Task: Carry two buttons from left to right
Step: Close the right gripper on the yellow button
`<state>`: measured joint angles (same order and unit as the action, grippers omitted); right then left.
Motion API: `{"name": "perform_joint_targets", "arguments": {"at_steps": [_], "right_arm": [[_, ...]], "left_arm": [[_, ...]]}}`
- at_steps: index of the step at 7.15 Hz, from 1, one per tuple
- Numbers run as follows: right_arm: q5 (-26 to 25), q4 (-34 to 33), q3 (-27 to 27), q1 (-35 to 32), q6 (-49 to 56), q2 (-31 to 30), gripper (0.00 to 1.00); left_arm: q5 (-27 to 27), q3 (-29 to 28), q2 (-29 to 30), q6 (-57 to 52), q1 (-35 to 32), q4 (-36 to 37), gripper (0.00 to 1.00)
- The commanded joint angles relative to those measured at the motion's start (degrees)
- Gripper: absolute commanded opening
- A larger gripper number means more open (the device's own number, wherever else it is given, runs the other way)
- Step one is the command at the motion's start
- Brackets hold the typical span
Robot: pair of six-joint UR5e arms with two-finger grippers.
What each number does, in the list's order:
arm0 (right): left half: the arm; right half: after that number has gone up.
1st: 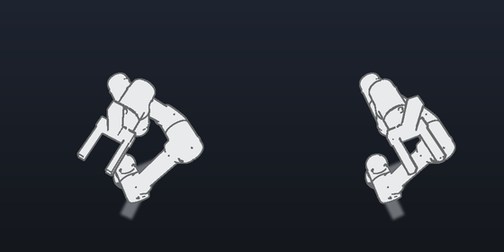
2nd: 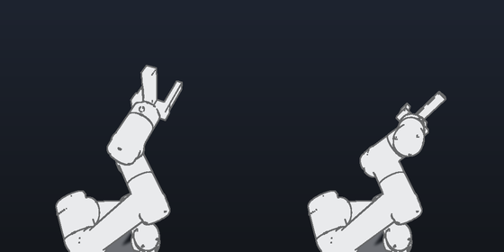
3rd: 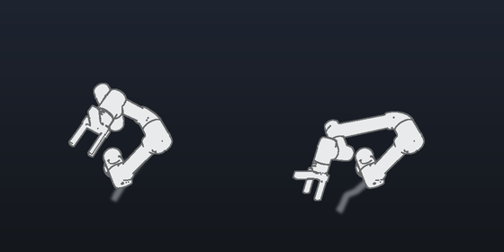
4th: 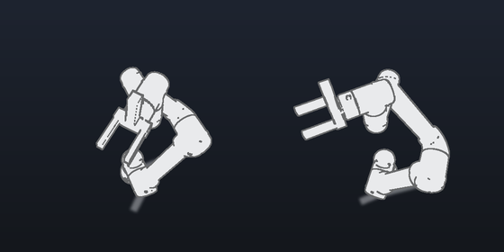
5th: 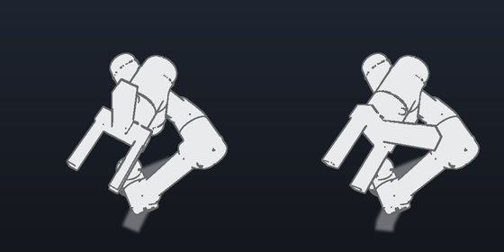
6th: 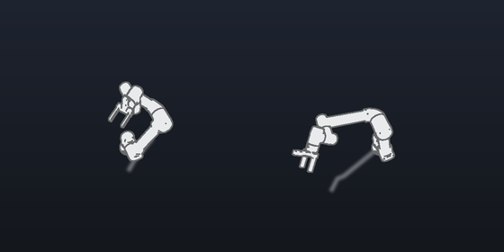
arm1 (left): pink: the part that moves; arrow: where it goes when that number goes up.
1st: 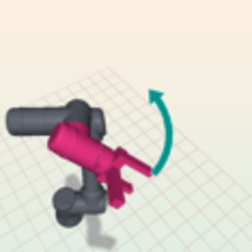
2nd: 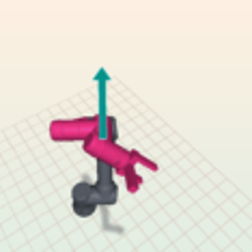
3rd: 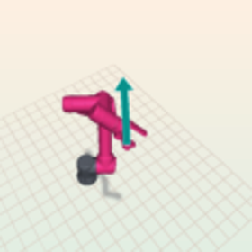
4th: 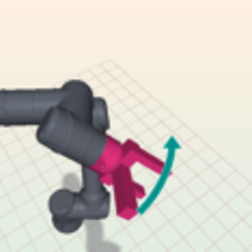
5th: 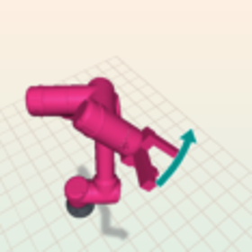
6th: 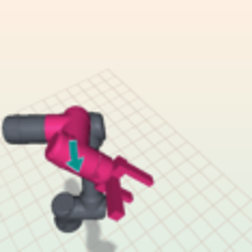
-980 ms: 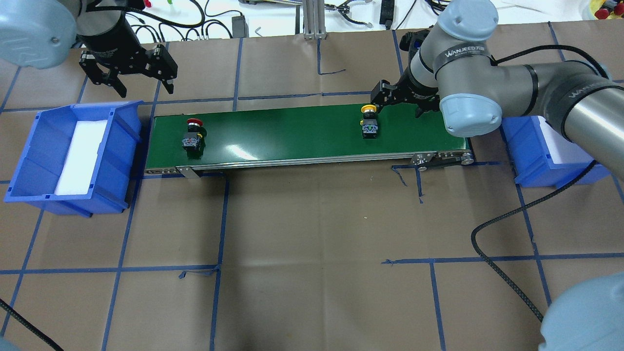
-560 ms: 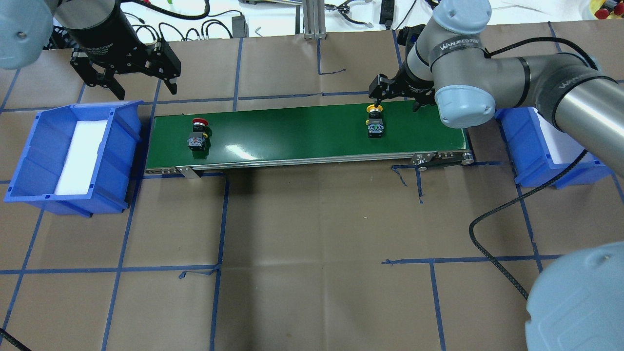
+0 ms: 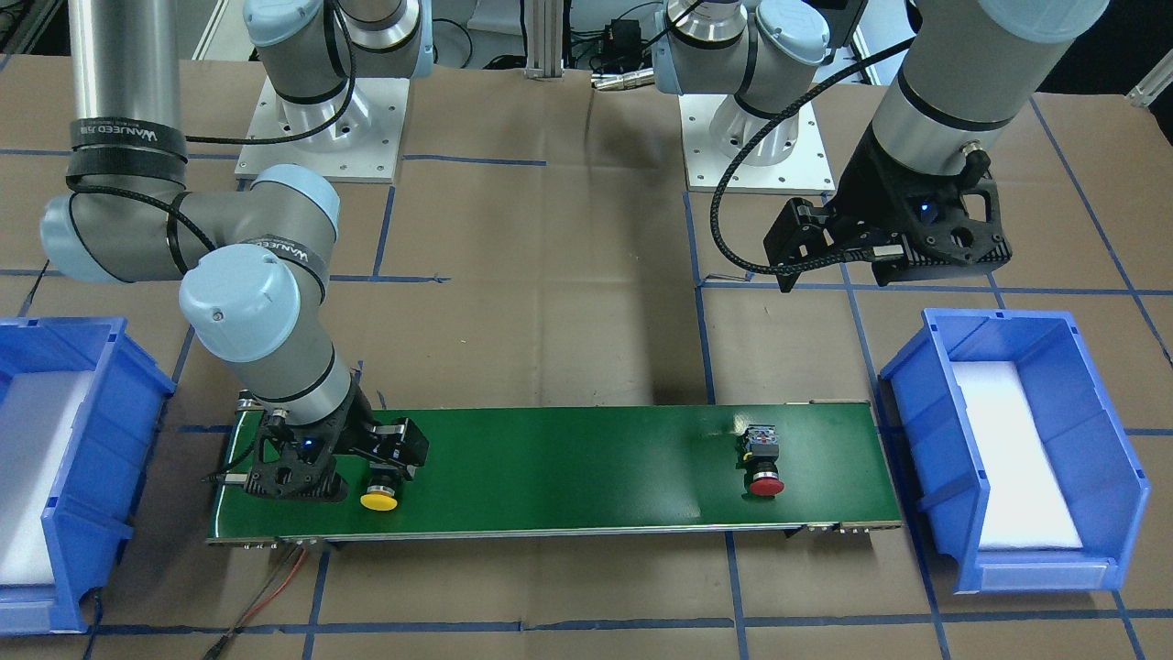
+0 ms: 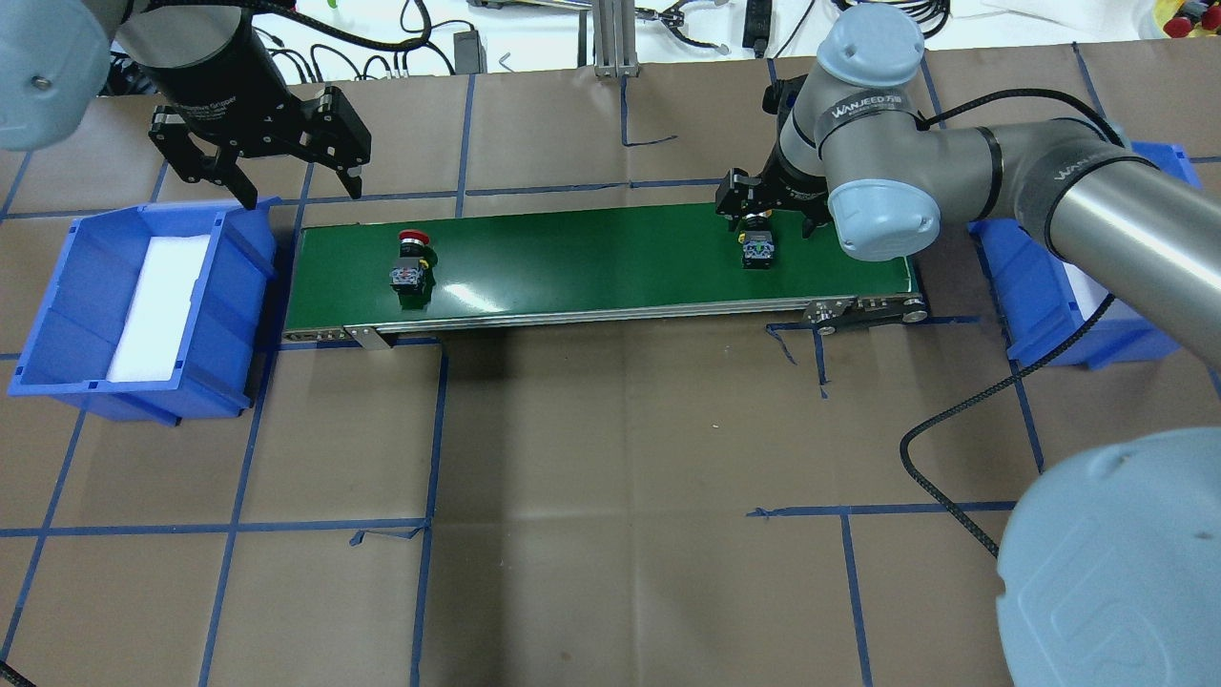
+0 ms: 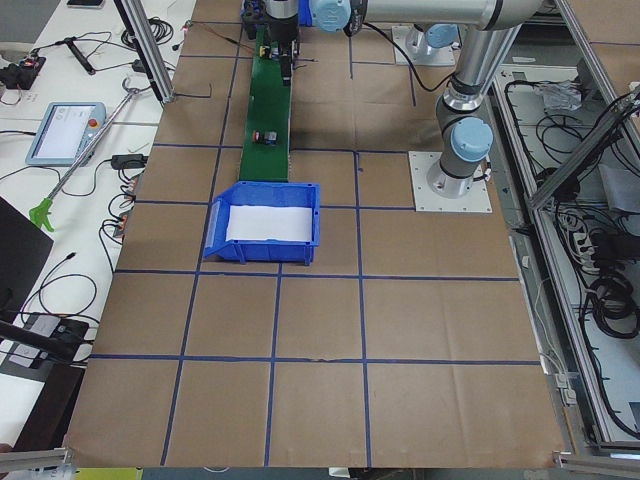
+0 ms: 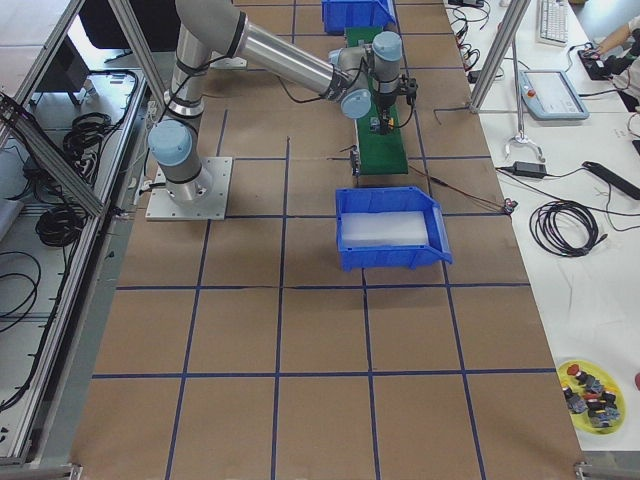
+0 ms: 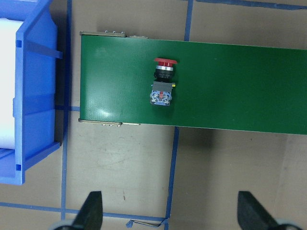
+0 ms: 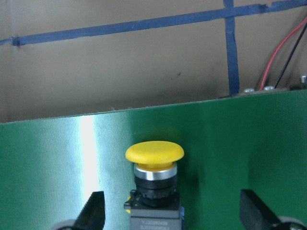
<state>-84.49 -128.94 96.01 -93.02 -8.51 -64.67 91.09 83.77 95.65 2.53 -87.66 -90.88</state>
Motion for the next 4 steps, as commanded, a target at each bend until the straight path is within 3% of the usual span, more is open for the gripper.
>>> {"name": "perform_joint_targets", "arguments": {"at_steps": [1, 2, 4], "right_arm": [[-2.1, 0.1, 0.1, 0.0, 0.0, 0.6, 0.89], [-2.4, 0.4, 0.1, -0.1, 0.2, 1.0, 0.71], [-2.2, 3.4, -0.1, -0.1, 0.3, 0.9, 0.15]], "left_arm": [[0.0, 1.7, -0.1, 0.3, -0.1, 0.5, 1.0], [0.0, 2.4, -0.4, 0.4, -0.1, 0.8, 1.0], [-0.2, 2.3, -1.0, 1.0, -0.1, 0.8, 1.0]]}}
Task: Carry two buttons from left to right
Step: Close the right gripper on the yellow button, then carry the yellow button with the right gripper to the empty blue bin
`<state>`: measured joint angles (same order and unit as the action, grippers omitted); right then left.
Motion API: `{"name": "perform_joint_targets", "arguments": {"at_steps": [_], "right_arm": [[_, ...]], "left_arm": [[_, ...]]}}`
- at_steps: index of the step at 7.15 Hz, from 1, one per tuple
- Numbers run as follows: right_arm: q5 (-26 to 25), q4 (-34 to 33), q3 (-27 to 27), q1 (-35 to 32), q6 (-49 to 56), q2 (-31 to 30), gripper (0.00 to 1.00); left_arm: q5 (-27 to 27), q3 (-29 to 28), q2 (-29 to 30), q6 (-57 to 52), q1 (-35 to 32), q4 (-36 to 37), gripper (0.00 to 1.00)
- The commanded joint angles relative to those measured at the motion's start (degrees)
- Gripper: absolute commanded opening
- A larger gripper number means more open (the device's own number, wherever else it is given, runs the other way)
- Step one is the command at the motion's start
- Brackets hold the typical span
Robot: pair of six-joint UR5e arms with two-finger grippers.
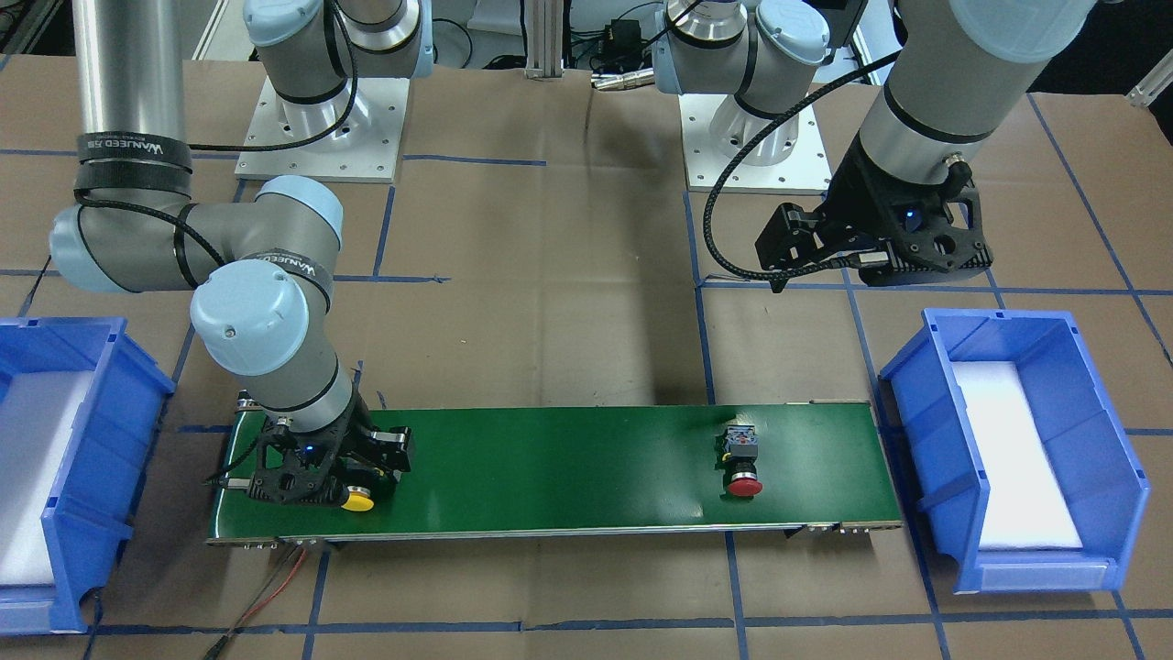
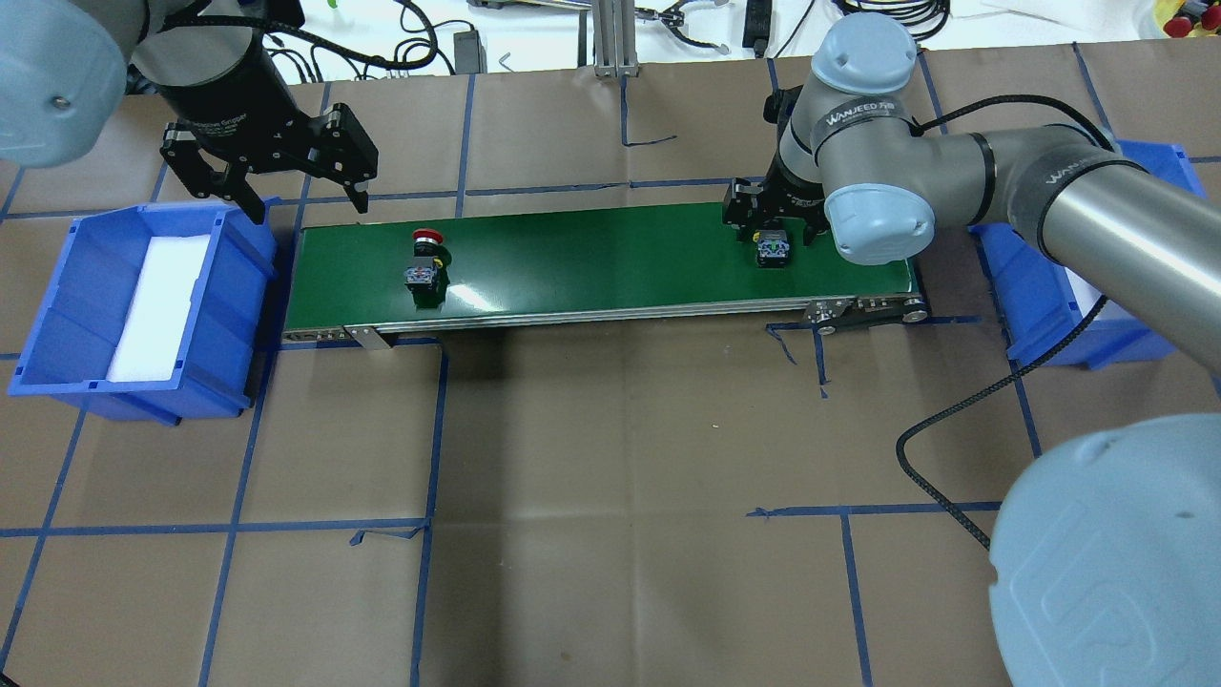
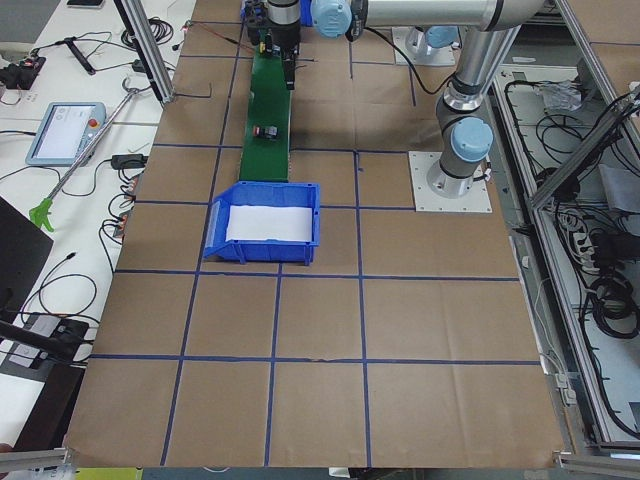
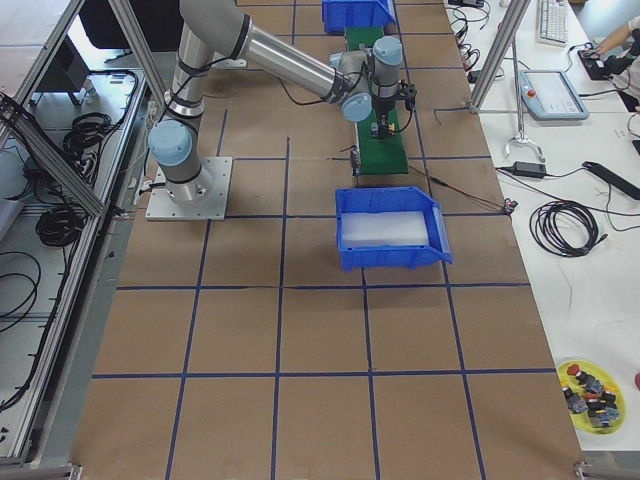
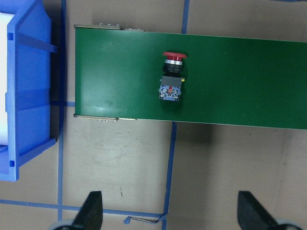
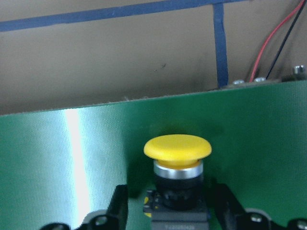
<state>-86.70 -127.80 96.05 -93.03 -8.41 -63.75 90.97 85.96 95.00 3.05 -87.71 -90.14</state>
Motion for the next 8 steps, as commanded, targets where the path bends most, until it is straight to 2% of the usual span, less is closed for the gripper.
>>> {"name": "perform_joint_targets", "arguments": {"at_steps": [1, 2, 3, 5, 6, 7, 8], "right_arm": [[0.0, 4.4, -0.7, 0.0, 0.9, -0.5, 0.08], [-1.1, 4.9, -2.3, 0.0, 1.4, -1.3, 0.06], [-2.9, 9.1, -4.7, 0.0, 2.5, -2.0, 0.06], [-3.1, 15.8, -10.7, 1.8, 7.1, -3.4, 0.06], [-4.5, 21.3, -13.5, 5.8, 12.6, -5.4, 0.06], [-3.9, 27.5, -15.2, 12.5, 19.6, -7.3, 0.06], [-3.7, 28.3, -15.8, 18.9, 28.3, -8.3, 0.06]], "left_arm": [[-0.1, -0.3, -0.2, 1.4, 0.0, 0.1, 1.0], [-0.1, -0.4, -0.1, 2.2, 0.0, 0.1, 1.0], [-0.1, -0.3, -0.2, 2.2, 0.0, 0.1, 1.0], [-0.1, -0.3, -0.3, 2.2, 0.0, 0.1, 1.0], [-0.2, -0.3, -0.3, 2.2, 0.0, 0.1, 1.0], [-0.2, -0.1, -0.3, 2.2, 0.0, 0.1, 1.0], [-0.3, -0.1, -0.4, 2.2, 0.0, 0.1, 1.0]]}}
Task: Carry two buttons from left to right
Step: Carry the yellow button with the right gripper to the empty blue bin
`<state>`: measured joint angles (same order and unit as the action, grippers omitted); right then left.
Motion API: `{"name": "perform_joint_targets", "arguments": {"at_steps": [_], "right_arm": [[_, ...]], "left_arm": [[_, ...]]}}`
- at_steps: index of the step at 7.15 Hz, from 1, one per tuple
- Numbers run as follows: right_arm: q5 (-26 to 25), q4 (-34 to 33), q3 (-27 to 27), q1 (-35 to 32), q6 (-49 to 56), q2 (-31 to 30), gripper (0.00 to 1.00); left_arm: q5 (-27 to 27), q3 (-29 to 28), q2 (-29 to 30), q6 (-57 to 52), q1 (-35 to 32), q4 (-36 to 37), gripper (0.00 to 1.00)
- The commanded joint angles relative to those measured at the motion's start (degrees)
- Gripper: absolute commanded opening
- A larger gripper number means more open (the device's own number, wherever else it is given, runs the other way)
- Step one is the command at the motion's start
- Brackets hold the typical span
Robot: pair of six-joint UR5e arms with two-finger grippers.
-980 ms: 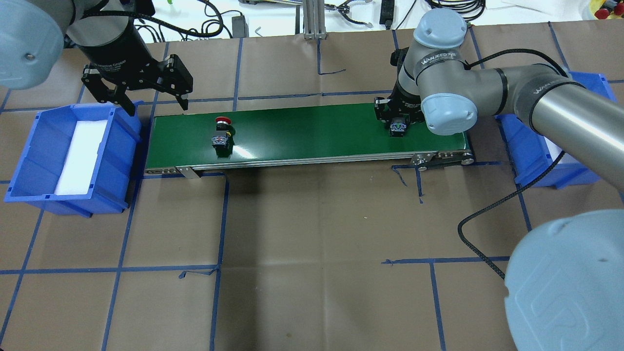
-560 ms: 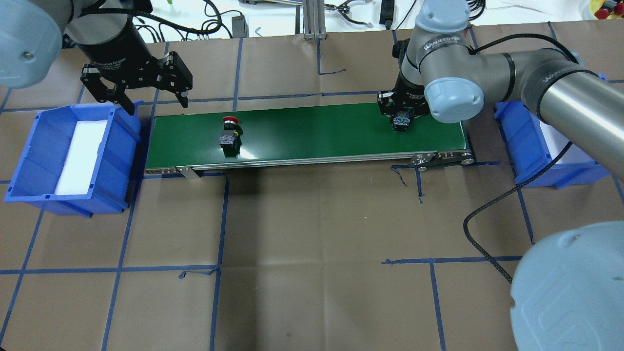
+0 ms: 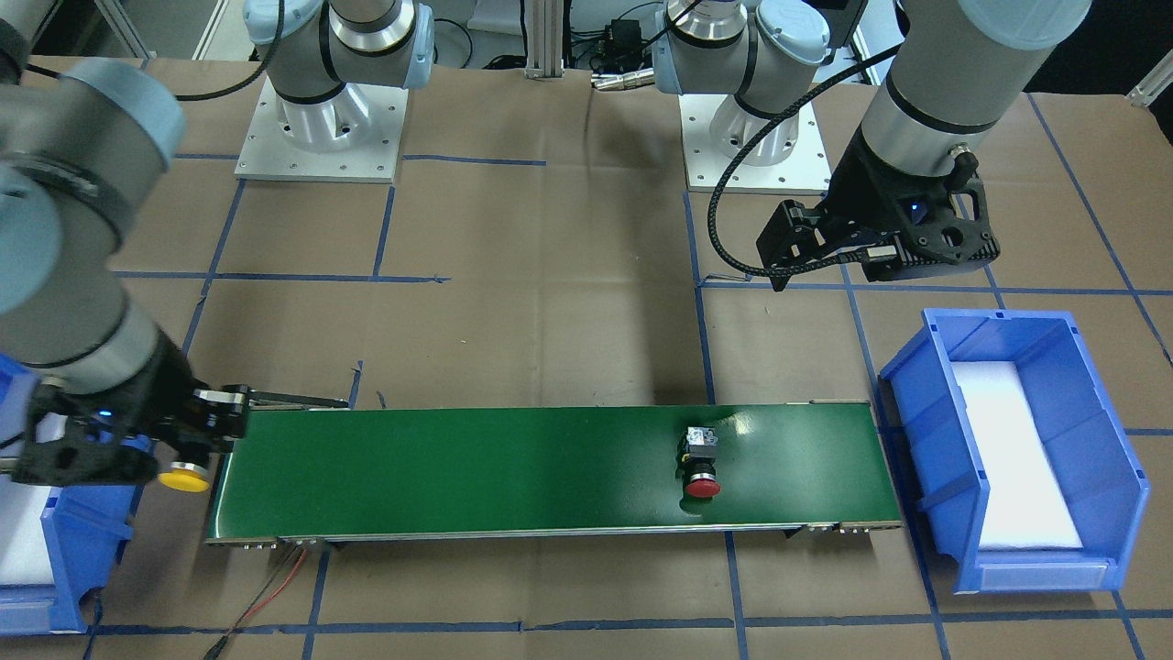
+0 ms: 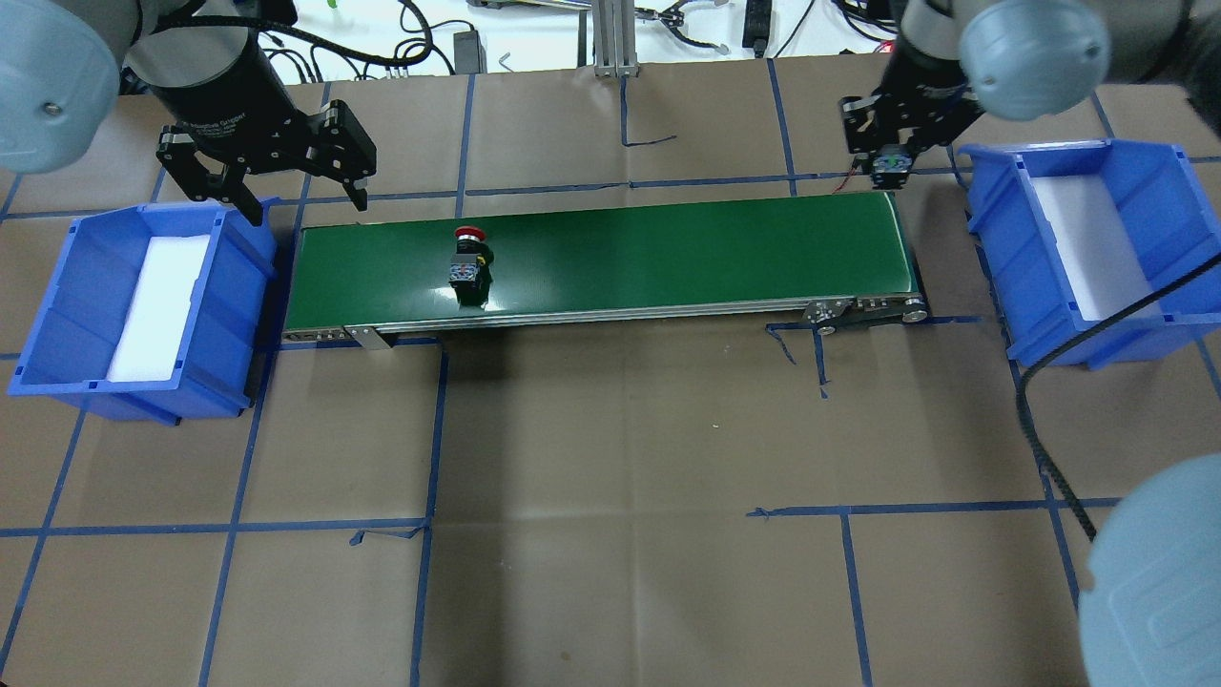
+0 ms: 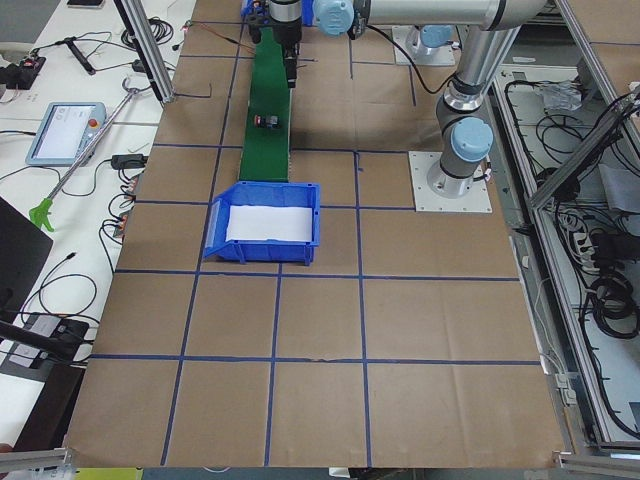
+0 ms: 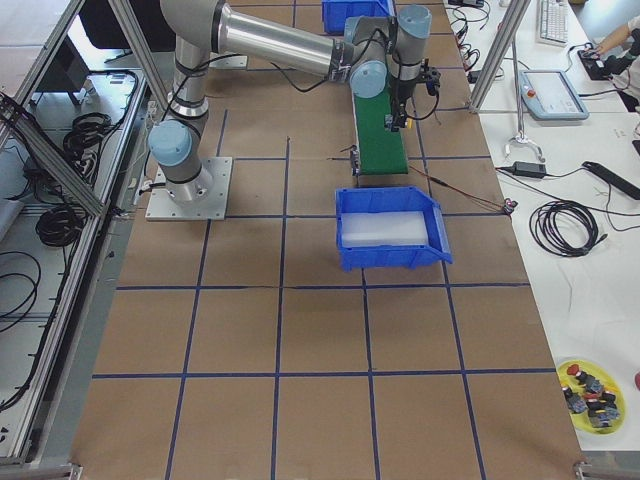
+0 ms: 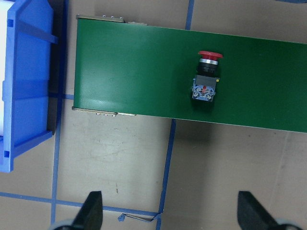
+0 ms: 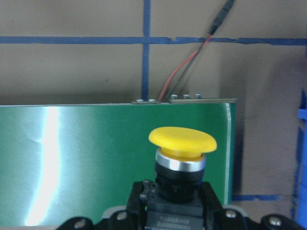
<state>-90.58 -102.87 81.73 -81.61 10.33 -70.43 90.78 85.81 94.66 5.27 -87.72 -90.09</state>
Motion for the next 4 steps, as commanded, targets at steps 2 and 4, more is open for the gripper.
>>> {"name": "perform_joint_targets", "arguments": {"at_steps": [2, 4], "right_arm": [[0.0, 3.1, -2.2, 15.7, 23.2, -1.8, 0.06], [0.6, 2.2, -0.9, 20.5, 31.5, -0.9, 0.05]], "left_arm": [[-0.1, 0.1, -0.1, -0.1, 0.0, 0.0, 1.0], [-0.1, 0.1, -0.1, -0.1, 0.0, 0.0, 1.0]]}}
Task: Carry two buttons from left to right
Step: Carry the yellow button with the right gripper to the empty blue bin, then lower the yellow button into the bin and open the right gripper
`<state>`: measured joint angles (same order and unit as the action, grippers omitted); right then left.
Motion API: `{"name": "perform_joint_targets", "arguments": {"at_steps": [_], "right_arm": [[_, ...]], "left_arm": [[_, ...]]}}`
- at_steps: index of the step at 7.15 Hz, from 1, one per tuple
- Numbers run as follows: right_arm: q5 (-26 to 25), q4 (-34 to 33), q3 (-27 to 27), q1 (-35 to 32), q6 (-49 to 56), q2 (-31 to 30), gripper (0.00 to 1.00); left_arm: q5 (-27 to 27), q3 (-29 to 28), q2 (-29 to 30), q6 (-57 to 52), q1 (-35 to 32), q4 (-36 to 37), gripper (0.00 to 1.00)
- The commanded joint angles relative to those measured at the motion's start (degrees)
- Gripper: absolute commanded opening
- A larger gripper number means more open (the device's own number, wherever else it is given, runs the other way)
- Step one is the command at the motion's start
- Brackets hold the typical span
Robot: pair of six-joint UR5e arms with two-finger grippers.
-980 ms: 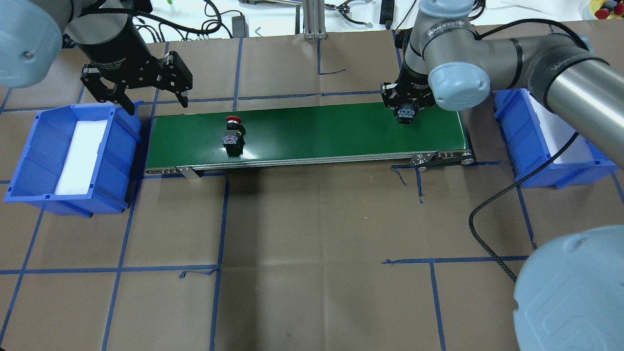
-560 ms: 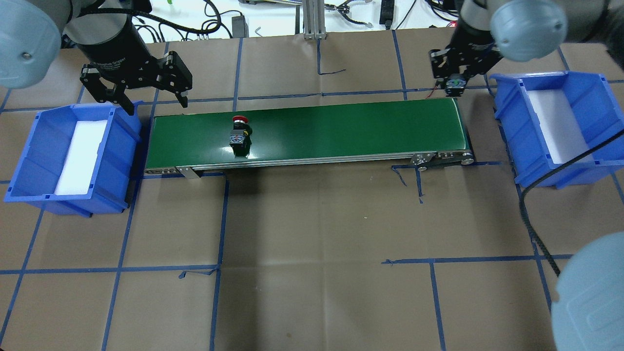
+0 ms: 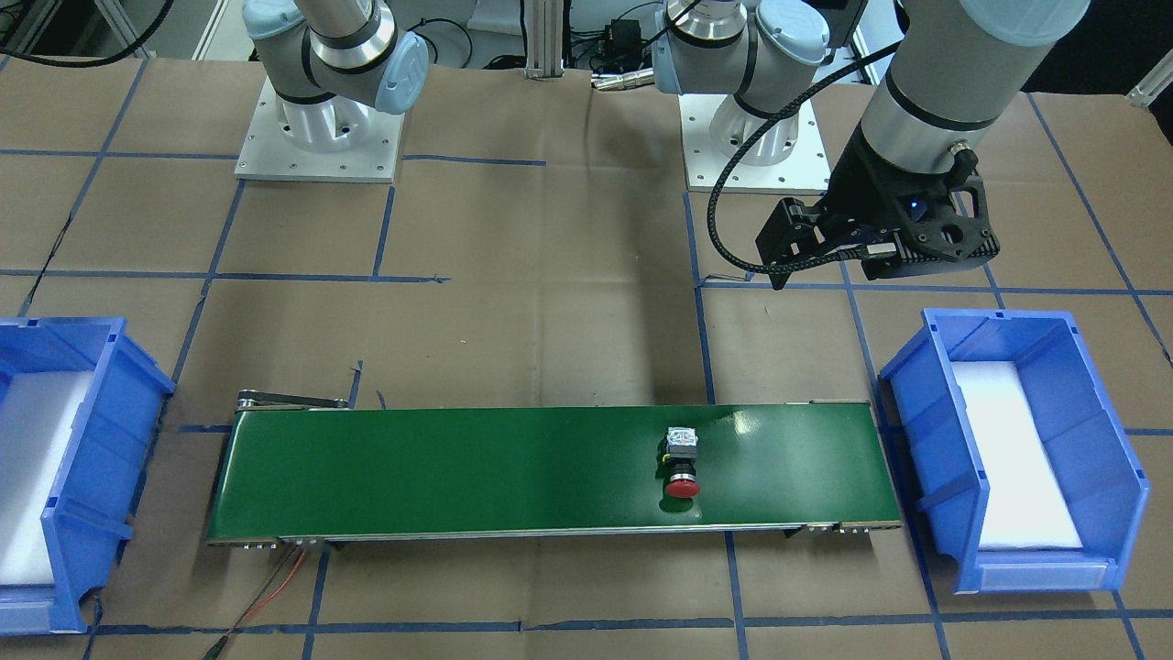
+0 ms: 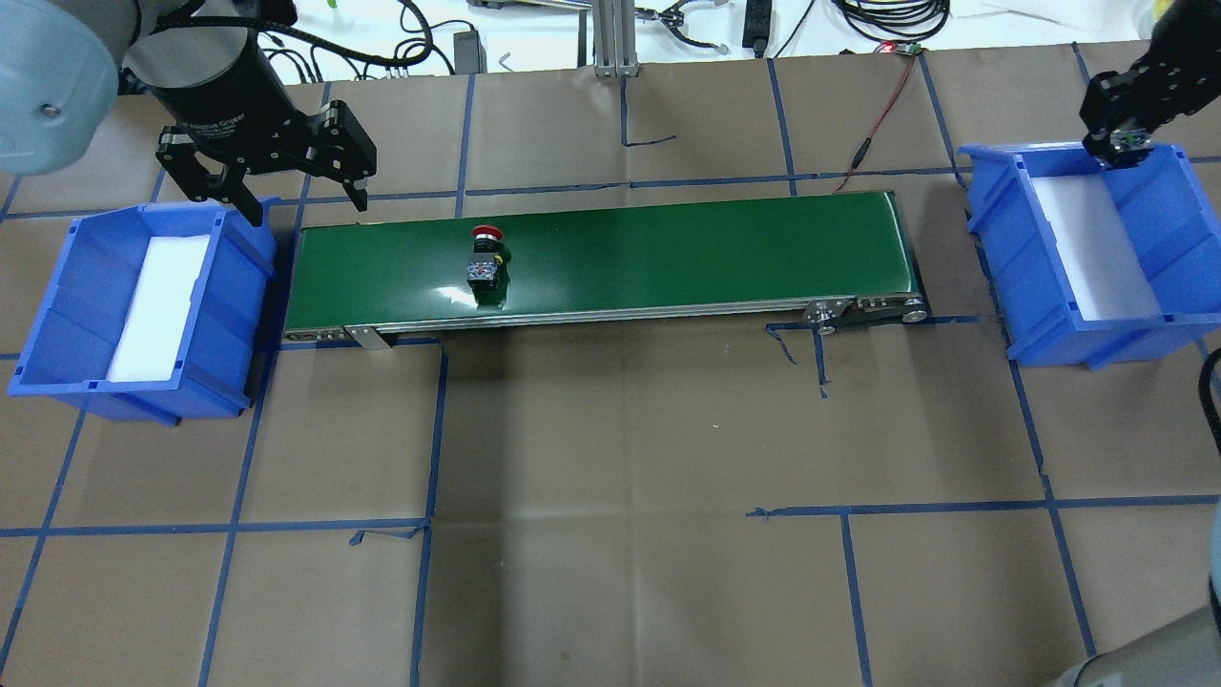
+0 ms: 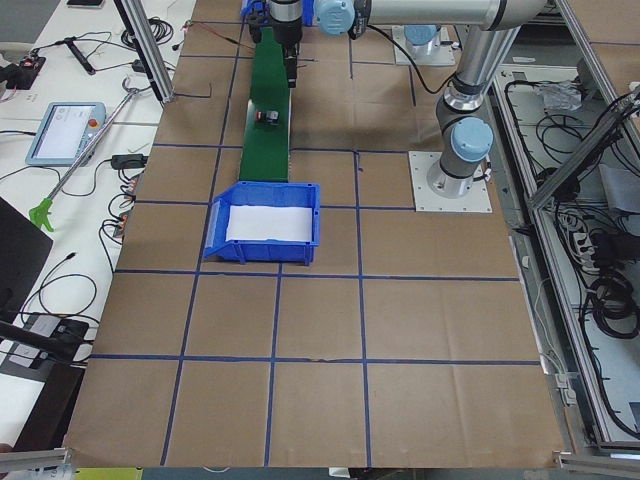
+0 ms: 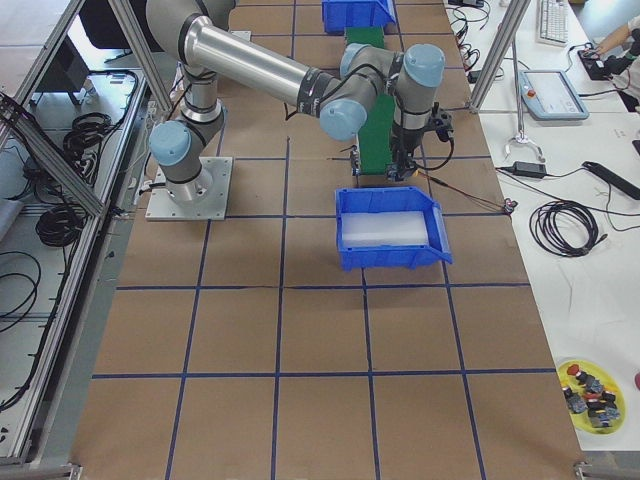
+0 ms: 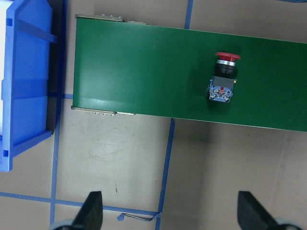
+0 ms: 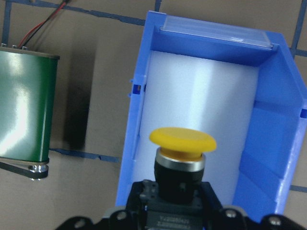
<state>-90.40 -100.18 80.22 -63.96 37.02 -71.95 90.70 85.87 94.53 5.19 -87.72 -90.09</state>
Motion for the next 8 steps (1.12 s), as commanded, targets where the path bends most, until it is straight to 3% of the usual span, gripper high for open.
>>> {"name": "perform_joint_targets", "arguments": {"at_steps": [1, 5, 8], "right_arm": [[0.5, -0.6, 2.3, 4.5, 5.2, 1.5, 0.04], [0.6, -21.9, 18.7, 5.4, 7.3, 0.5, 0.04], [3.3, -27.4, 22.6, 5.6, 9.5, 2.2, 0.04]], "left_arm": [[0.0, 0.0, 0.0, 0.0, 0.0, 0.0, 1.0], [-1.3, 0.1, 0.0, -0.2, 0.0, 0.0, 1.0], [-0.6, 0.2, -0.1, -0.3, 0.1, 0.0, 1.0]]}}
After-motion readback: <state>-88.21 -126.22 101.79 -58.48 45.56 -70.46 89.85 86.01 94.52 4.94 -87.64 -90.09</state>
